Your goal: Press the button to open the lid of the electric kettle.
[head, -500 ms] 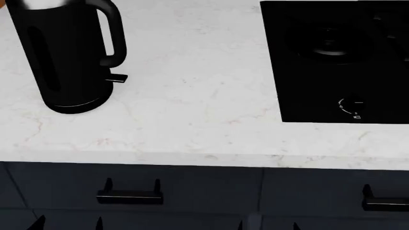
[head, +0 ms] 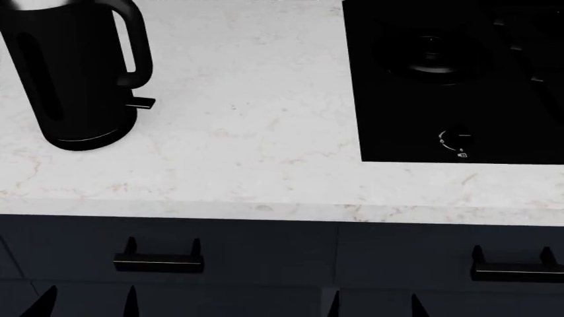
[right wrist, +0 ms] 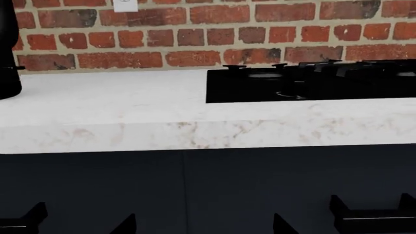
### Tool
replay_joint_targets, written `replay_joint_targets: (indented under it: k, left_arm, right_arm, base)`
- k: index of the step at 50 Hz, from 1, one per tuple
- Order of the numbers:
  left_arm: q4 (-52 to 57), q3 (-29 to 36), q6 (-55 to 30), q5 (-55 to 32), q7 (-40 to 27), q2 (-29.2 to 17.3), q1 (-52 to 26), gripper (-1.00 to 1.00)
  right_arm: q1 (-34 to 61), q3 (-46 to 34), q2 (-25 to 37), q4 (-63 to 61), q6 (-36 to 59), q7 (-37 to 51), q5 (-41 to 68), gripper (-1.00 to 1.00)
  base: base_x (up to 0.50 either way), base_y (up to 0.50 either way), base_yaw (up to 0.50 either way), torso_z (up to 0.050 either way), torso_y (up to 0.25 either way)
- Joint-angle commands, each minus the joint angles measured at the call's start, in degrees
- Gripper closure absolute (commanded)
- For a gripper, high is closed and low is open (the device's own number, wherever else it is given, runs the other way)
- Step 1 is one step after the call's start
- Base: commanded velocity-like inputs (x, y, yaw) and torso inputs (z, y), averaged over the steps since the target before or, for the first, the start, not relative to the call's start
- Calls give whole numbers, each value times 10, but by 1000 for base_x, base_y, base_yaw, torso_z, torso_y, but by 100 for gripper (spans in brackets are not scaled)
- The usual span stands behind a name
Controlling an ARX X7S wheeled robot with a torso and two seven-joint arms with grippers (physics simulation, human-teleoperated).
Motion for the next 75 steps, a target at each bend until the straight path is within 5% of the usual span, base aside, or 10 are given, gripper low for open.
replay_joint_targets:
  k: [1, 7, 16, 35, 58, 75]
  left_arm:
    - [125, -24, -28, -31, -13, -6, -5, -100]
    - [286, -45, -164, -54, -53, -28, -72, -100]
    - [353, -35, -229, -13, -92, -56, -159, -100]
    - [371, -41, -222, 30, -114, -92, -150, -100]
    - [388, -46, -214, 50, -144, -99, -152, -100]
    - [394, -54, -233, 28, -144, -102, -156, -100]
  right_arm:
    - [5, 14, 20, -219, 144, 3, 17, -100]
    - [86, 25, 48, -413, 331, 27, 26, -100]
    - [192, 67, 49, -426, 459, 28, 83, -100]
    - [171, 76, 64, -446, 437, 30, 93, -100]
    - [164, 32, 83, -434, 409, 44, 66, -100]
    - [153, 31, 88, -429, 377, 28, 88, -100]
  base:
    - [0, 0, 0, -12, 0]
    - [0, 0, 0, 50, 0]
    - [0, 0, 0, 50, 0]
    - [0, 16, 0, 50, 0]
    - [12, 500, 0, 0, 0]
    - [480, 78, 0, 0, 0]
